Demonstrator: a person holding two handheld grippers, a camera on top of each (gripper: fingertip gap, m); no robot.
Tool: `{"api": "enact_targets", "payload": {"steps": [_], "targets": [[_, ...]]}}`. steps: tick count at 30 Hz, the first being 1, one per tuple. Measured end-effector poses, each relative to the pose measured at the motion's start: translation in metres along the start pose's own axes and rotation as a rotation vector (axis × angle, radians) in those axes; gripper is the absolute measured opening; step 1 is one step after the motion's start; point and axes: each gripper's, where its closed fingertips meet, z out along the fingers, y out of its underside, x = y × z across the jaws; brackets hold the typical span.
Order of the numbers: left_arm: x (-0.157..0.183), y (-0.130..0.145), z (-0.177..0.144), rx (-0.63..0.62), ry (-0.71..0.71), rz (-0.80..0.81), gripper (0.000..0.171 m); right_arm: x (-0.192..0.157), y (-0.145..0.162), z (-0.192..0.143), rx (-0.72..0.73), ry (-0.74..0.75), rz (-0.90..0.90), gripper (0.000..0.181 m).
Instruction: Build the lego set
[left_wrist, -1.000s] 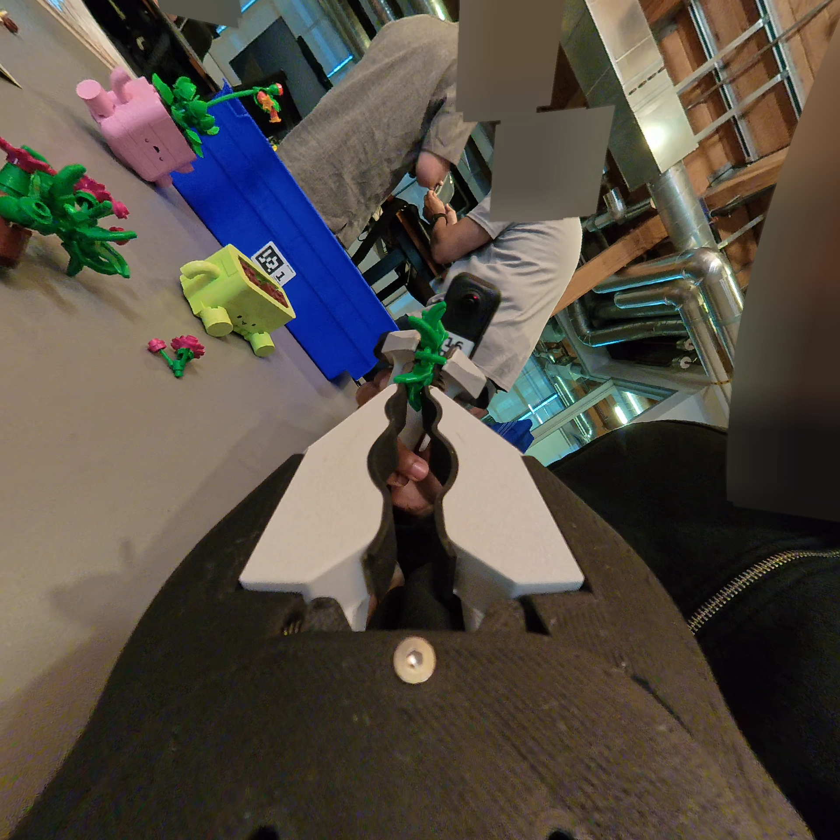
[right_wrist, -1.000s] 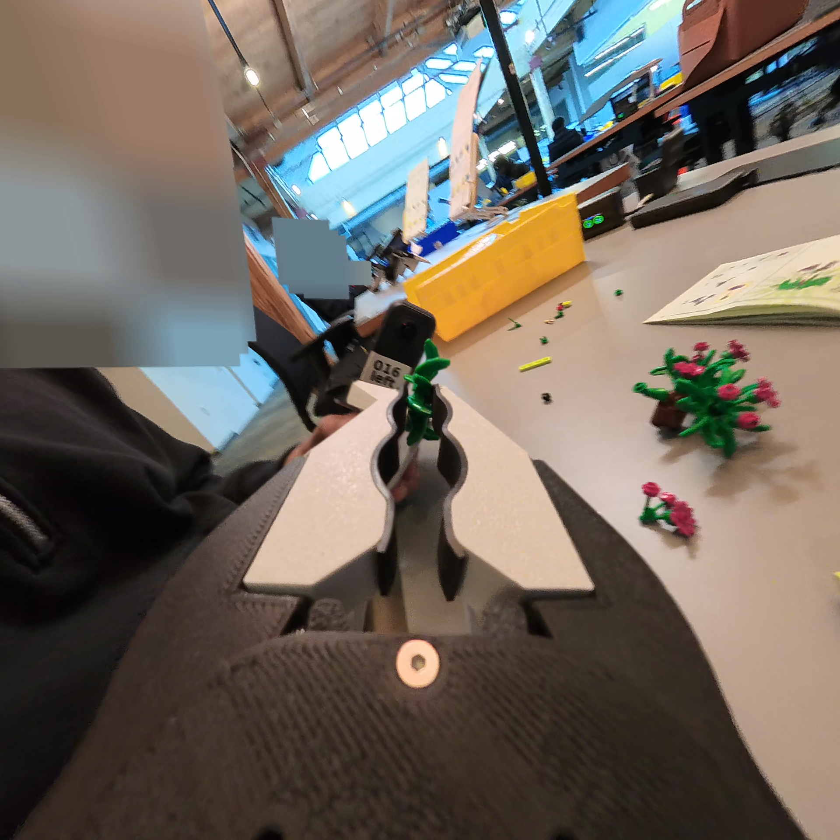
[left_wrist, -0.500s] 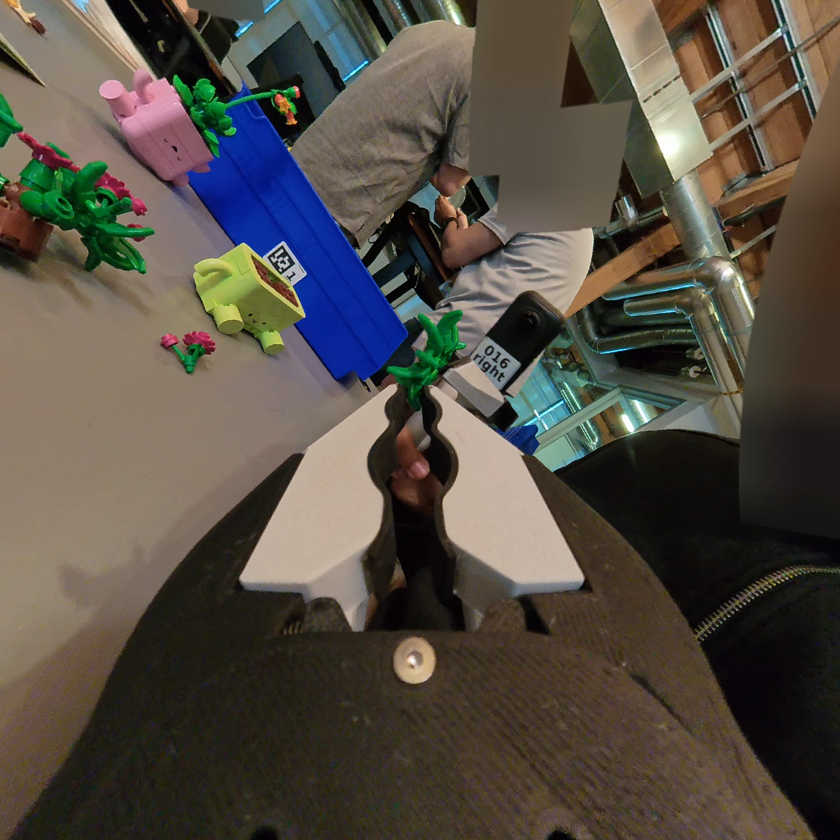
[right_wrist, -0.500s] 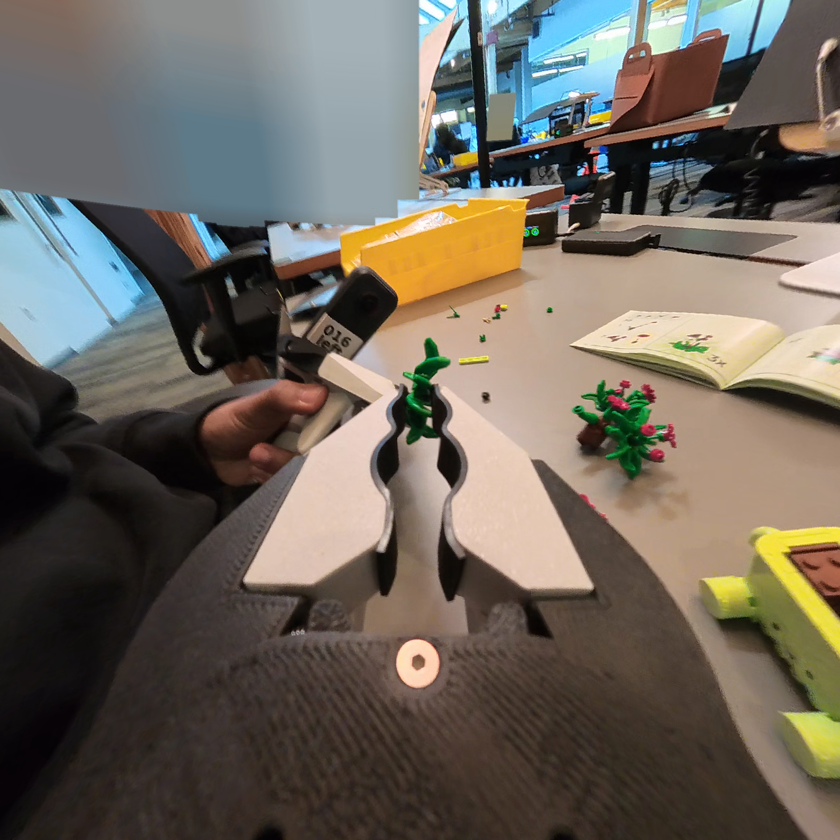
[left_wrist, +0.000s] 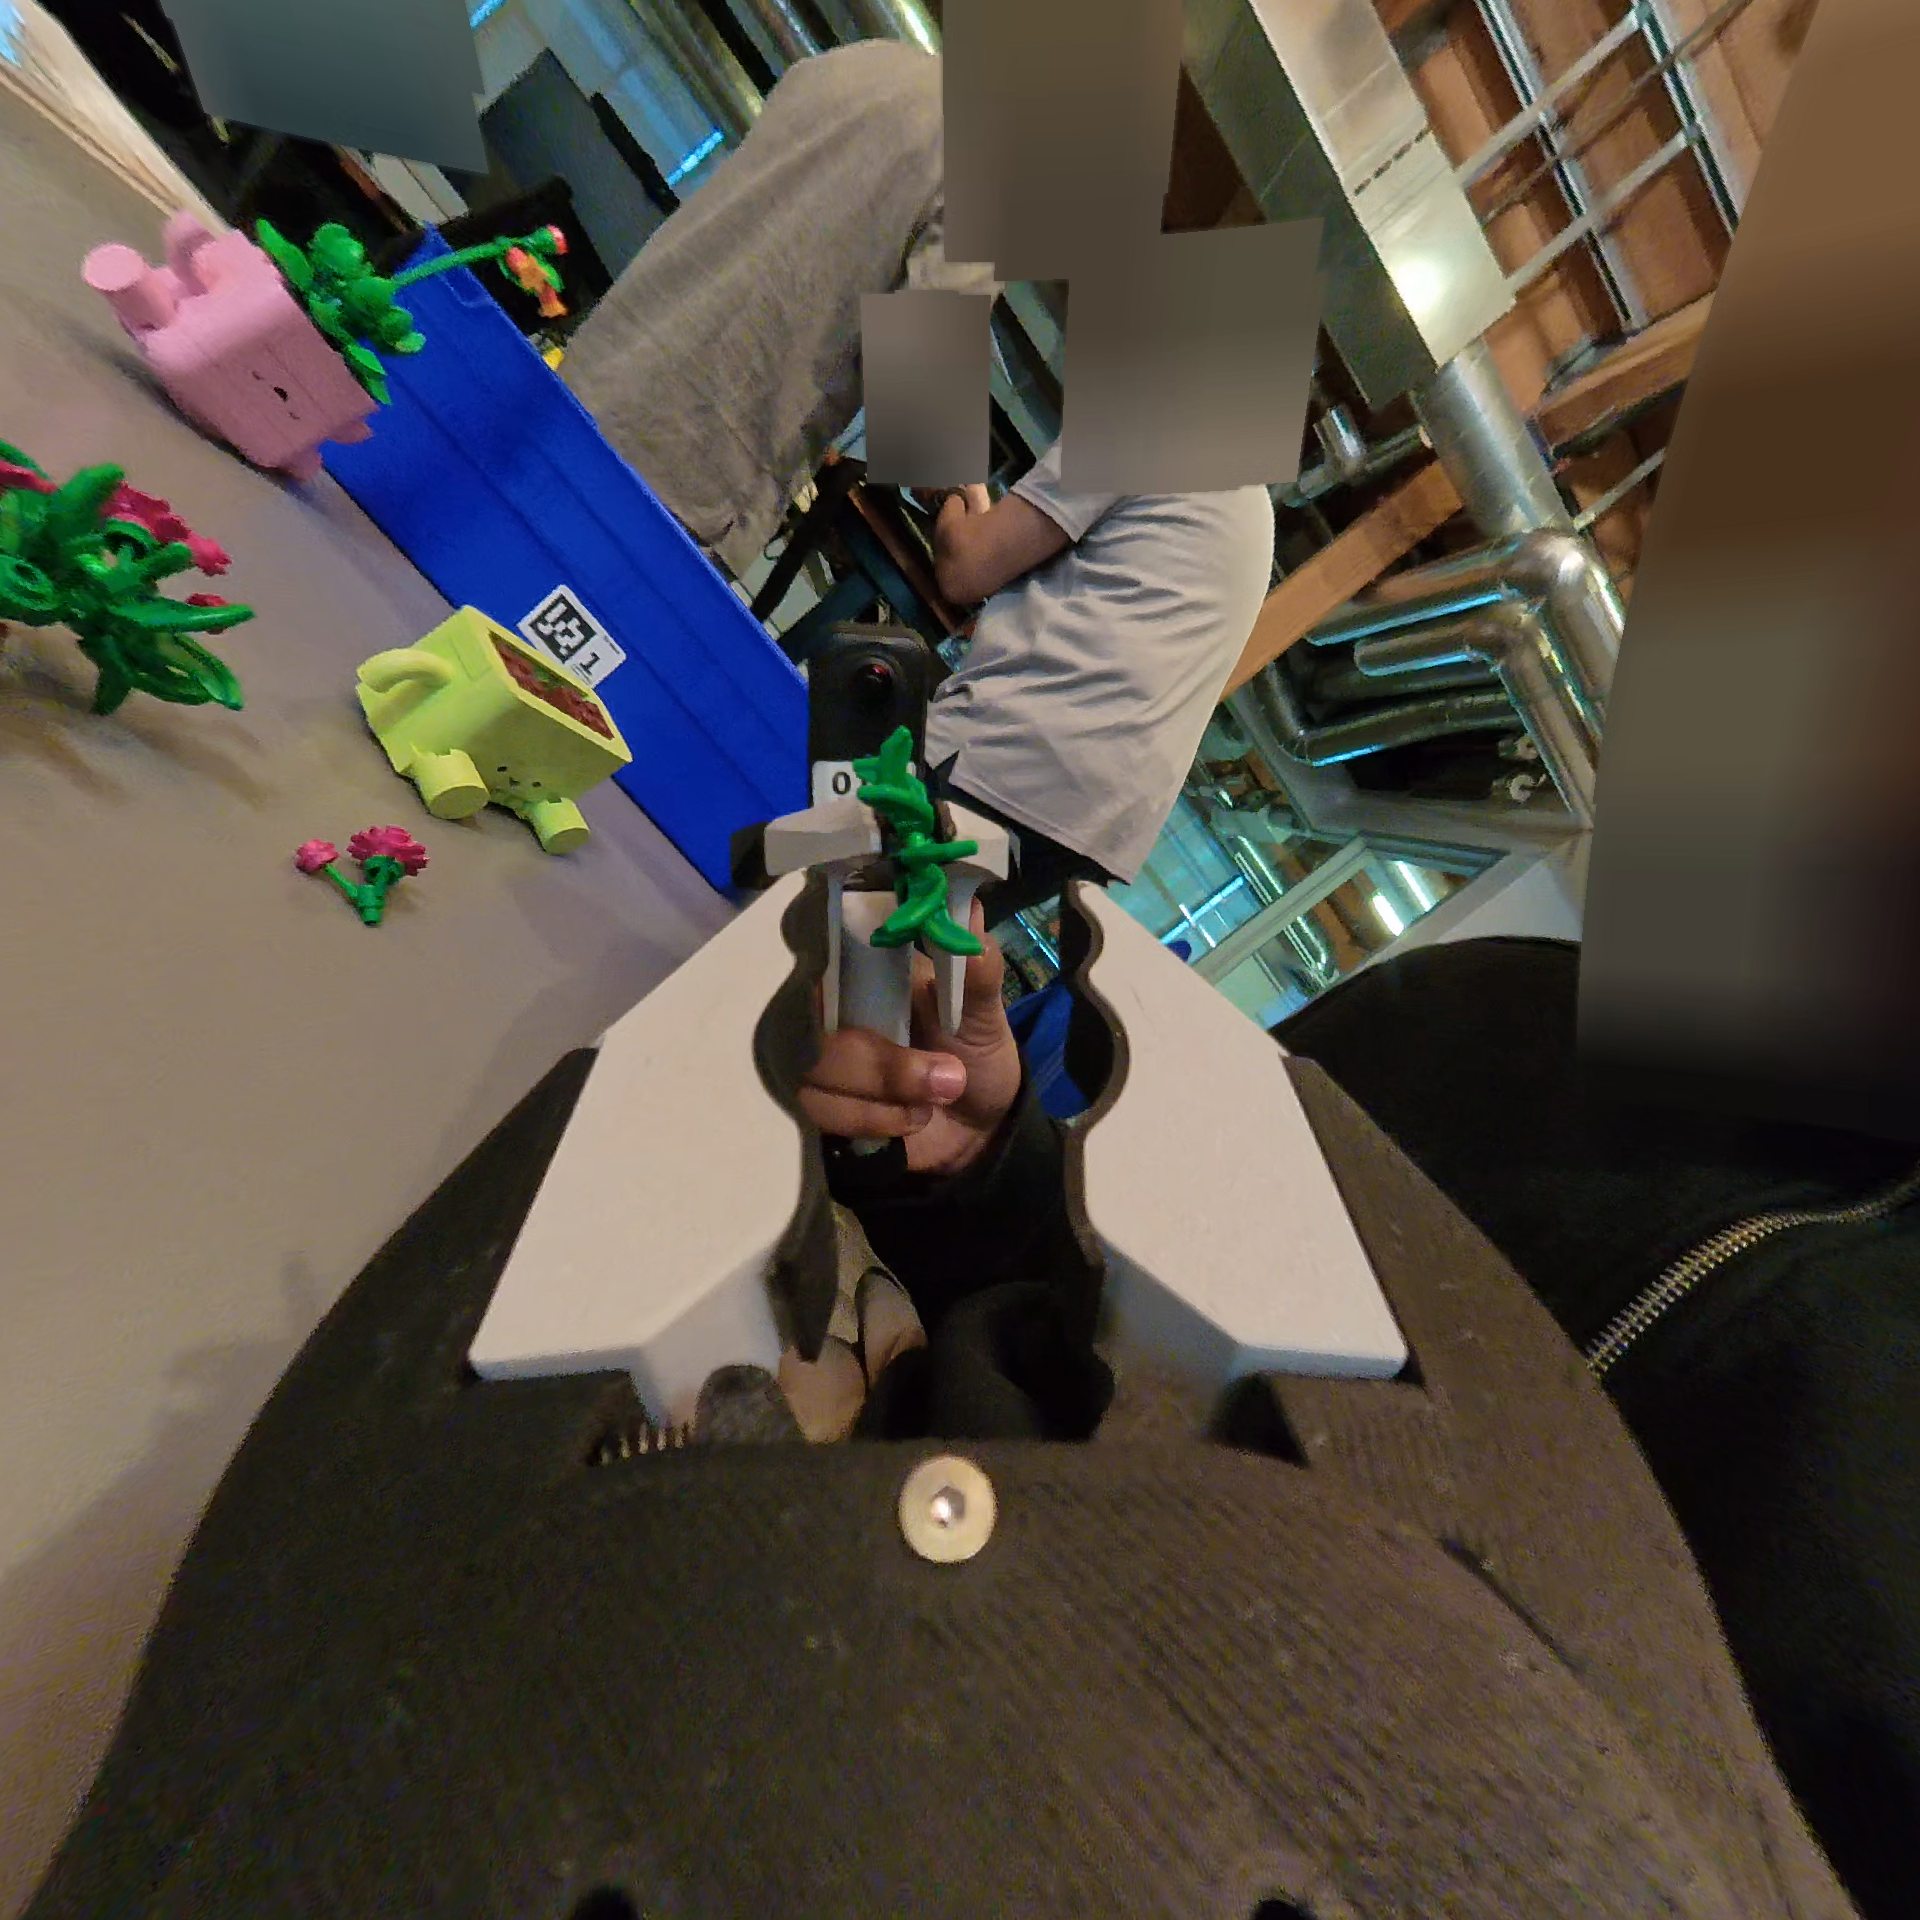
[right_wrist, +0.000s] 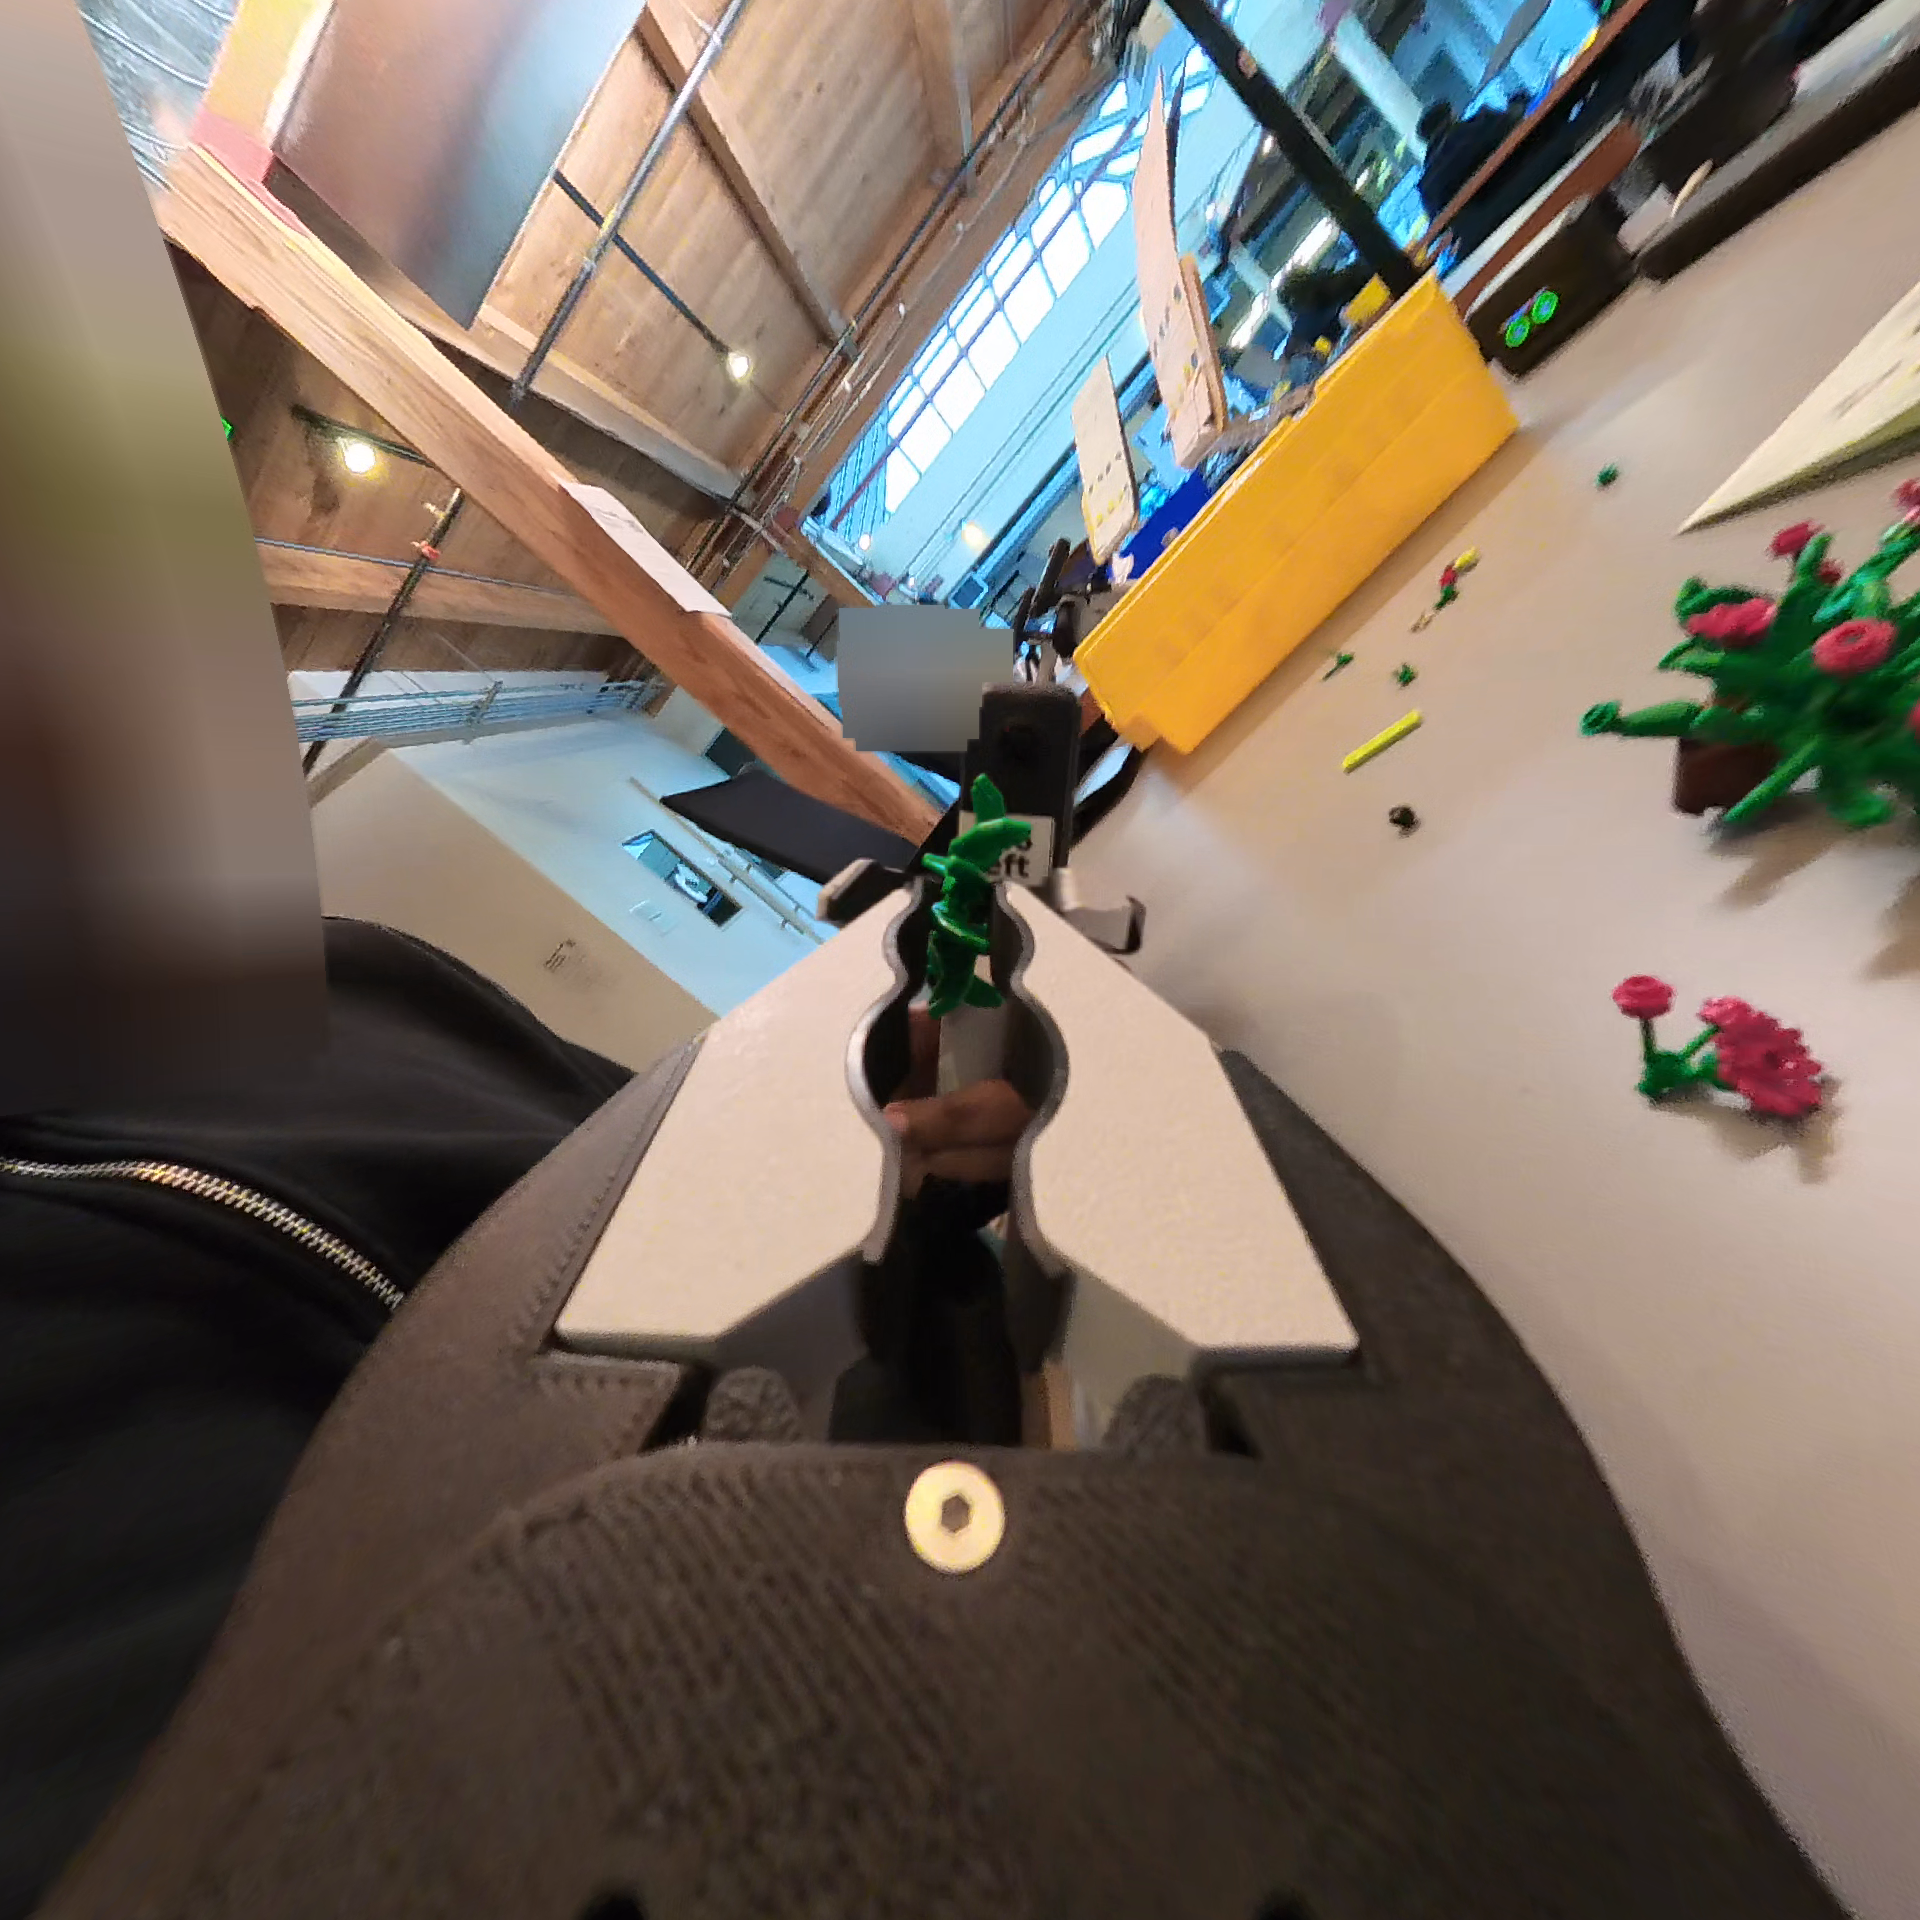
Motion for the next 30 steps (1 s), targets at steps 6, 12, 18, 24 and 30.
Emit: {"api": "enact_targets", "payload": {"steps": [6,12,18,24,30], "targets": [[-0.007,0.005,0.0,-0.024,-0.047,-0.011,0.018,0.002,0.014,0.007,-0.087,0.036,-0.037,0.009],[-0.009,0.001,-0.005,0.0,-0.065,-0.009,0.007,0.003,0.007,0.004,-0.053,0.052,-0.061,0.014],[-0.013,-0.001,-0.008,-0.002,-0.144,0.086,0.007,0.007,0.008,0.001,-0.066,0.095,-0.09,0.016],[-0.015,0.003,-0.006,-0.061,-0.264,0.259,0.007,0.009,0.01,0.002,-0.071,0.118,-0.084,0.009],[-0.02,0.005,-0.007,-0.097,-0.339,0.323,0.008,0.014,0.012,0.002,-0.105,0.214,-0.191,0.01]]}}
